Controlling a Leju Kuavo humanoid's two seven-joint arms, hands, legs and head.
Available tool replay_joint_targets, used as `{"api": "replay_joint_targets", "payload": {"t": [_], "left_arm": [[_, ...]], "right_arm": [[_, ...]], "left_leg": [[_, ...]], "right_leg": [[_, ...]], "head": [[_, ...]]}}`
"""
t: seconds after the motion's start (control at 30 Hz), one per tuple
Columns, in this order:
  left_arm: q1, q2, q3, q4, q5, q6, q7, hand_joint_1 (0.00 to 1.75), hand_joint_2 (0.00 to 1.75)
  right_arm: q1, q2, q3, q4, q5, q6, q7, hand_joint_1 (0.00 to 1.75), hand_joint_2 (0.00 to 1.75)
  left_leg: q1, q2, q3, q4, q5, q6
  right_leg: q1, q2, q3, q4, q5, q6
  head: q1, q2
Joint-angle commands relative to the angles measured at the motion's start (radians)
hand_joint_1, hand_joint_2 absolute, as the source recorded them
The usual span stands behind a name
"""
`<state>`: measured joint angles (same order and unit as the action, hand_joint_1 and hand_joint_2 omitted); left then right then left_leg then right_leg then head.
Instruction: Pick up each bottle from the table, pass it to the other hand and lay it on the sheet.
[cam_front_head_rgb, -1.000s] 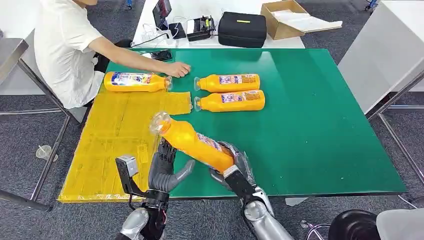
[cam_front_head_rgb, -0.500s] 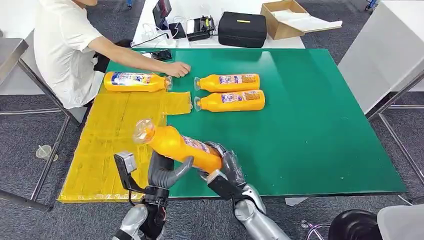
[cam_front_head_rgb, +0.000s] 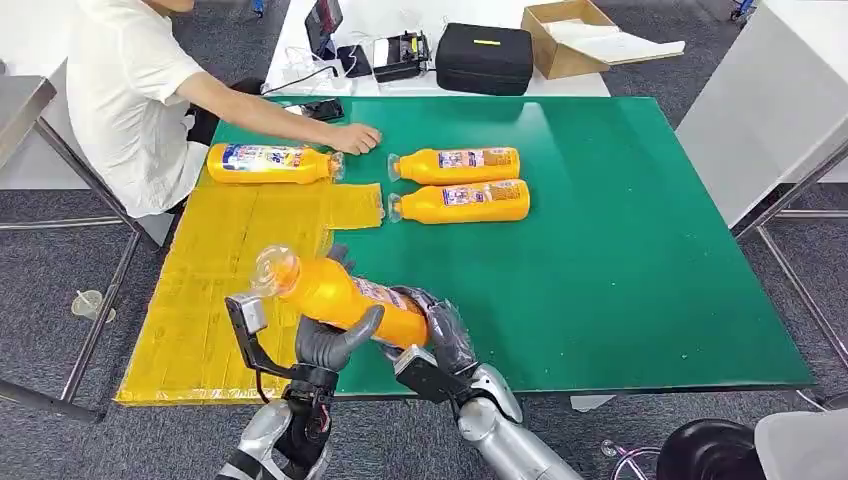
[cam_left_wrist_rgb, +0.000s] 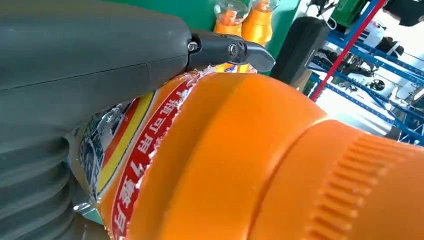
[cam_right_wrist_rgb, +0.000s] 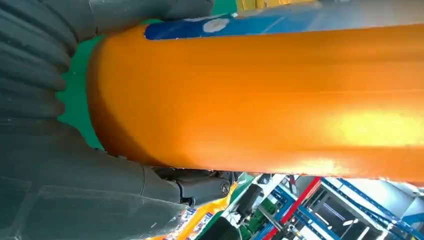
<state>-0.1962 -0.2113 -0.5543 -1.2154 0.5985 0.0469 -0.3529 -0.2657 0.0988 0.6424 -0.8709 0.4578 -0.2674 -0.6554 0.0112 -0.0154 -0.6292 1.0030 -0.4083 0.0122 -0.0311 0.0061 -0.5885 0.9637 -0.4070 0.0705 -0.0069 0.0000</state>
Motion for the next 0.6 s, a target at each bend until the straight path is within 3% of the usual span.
{"api": "replay_joint_targets", "payload": {"t": [0.03,0.27,0.6], "left_arm": [[-0.027,-0.006,0.021,0.011,0.010,-0.001,-0.041,1.75,1.75],[0.025,-0.025,0.073,-0.120,0.017,0.062,-0.101,1.75,1.75],[0.040,-0.023,0.099,-0.159,0.044,0.084,-0.109,1.75,1.75]], "right_arm": [[-0.025,0.010,0.061,0.079,-0.044,0.033,-0.003,0.00,1.75],[-0.010,0.026,0.057,0.112,-0.073,0.028,-0.014,0.00,1.75],[0.002,0.032,0.034,0.114,-0.095,0.006,-0.023,0.00,1.75]], "left_leg": [[0.000,0.001,0.002,0.000,-0.001,0.000],[0.000,0.002,0.003,0.000,-0.002,0.000],[0.001,0.001,0.004,0.000,-0.002,0.000]], "right_leg": [[0.001,0.000,0.002,0.000,-0.001,-0.002],[0.001,0.000,0.002,0.000,-0.001,-0.003],[0.001,-0.001,0.004,0.000,-0.002,-0.004]], "head": [[0.000,0.000],[0.000,0.000],[0.000,0.000]]}}
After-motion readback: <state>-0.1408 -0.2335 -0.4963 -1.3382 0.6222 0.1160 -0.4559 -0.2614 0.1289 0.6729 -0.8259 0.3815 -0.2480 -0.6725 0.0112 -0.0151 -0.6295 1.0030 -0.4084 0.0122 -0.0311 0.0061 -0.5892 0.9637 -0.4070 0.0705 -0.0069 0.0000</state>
